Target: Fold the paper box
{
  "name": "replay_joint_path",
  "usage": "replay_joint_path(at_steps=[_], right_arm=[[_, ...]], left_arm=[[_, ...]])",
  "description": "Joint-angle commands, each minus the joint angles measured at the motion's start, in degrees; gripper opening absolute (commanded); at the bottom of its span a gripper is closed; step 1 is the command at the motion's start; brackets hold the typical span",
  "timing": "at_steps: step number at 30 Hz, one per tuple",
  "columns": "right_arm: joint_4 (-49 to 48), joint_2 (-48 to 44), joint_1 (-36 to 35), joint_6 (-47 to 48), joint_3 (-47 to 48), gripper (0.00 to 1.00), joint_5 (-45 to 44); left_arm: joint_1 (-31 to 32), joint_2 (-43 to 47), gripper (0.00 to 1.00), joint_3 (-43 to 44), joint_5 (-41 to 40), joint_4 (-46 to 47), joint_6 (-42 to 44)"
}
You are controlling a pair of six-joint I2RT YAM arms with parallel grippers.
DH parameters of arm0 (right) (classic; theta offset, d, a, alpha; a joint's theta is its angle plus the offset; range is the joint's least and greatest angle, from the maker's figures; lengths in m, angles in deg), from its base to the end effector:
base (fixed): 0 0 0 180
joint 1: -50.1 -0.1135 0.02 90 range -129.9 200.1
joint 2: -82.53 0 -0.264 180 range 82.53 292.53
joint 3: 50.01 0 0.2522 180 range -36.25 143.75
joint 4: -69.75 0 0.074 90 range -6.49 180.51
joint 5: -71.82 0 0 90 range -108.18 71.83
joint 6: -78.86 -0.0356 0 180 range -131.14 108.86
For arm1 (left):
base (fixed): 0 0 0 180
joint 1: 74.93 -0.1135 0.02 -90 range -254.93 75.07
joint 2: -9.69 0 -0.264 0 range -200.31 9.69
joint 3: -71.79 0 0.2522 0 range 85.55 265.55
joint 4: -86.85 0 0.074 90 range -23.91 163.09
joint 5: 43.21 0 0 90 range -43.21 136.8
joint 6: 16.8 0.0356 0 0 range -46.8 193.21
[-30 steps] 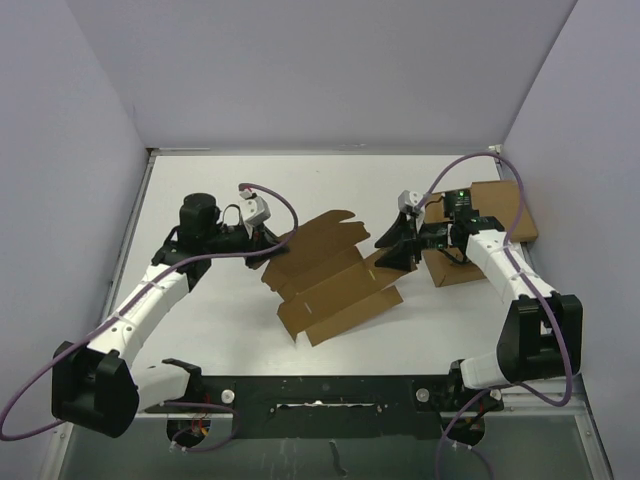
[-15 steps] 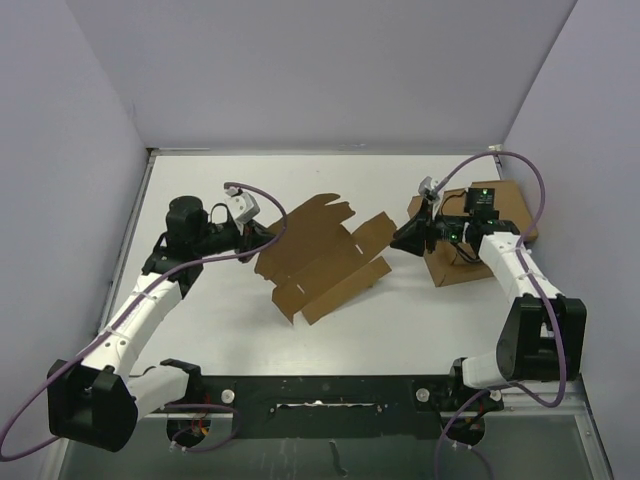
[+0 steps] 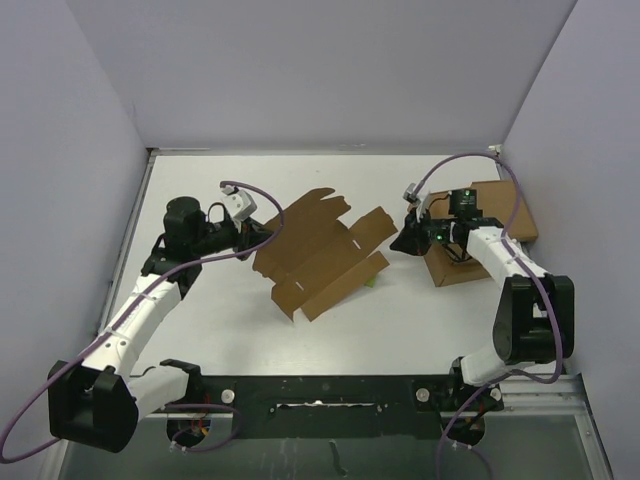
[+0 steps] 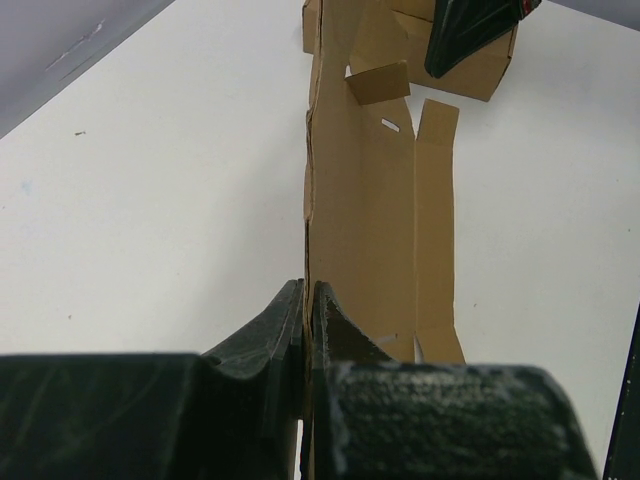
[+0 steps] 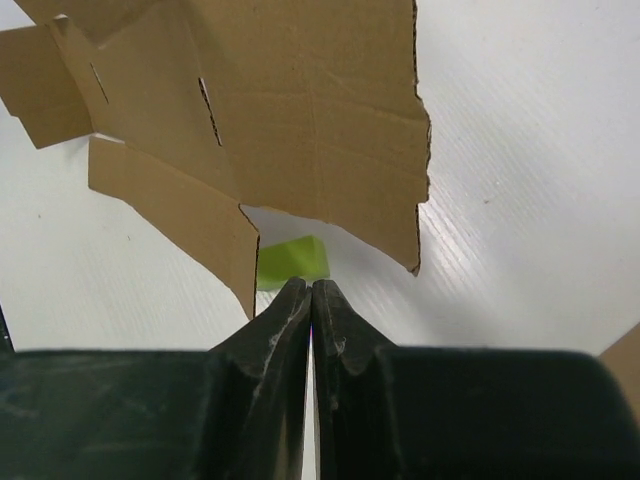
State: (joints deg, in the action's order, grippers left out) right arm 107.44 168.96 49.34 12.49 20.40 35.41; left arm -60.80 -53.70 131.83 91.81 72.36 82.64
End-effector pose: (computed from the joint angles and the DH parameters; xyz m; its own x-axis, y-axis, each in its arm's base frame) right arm 0.3019 0.0327 0.2307 -0.5443 -0.2452 -0.8023 -0.7666 0.5337 0.3571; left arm 0.2343 -0.0849 0.3044 -0.1577 0.1592 -0.9746 0.8631 0.5018 -0.0576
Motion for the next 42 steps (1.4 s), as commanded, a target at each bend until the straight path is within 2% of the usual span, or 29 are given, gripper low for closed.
replay_joint_path(at_steps=[1,5,11,17,29,36,42], right_arm=[[0.5,0.7,-2.2,3.4,1.7,0.04,-4.0],[1.5,2.4,-2.5,4.6,1.8,0.04,-4.1],[2.8,3.2,-3.9,6.2,1.5,0.06,4.7],[1.4,4.0,-4.3,3.2,1.0,0.16,10.7],[-0.9,7.9,-6.5,-0.4,0.2,0.43,8.7],[-8.5,8.7,-7.7,-4.5,-2.9,0.48,7.9],[-12.9,9.9,-8.2,-8.4,-4.1,0.47,8.1]], left_arm=[[-0.4,2.6,0.0,0.5,-0.3,3.7,-0.3],[-0.5,2.6,0.0,0.4,-0.5,3.7,-0.3],[-0.6,2.7,0.0,0.4,-0.9,3.7,-0.3],[-0.6,2.7,0.0,0.3,-0.9,3.9,-0.3],[-0.8,3.3,0.0,-0.4,-0.3,5.2,-0.6],[-0.7,3.2,0.0,-0.7,0.5,5.9,-0.9],[-0.7,3.3,0.0,-0.9,1.1,6.6,-1.2]])
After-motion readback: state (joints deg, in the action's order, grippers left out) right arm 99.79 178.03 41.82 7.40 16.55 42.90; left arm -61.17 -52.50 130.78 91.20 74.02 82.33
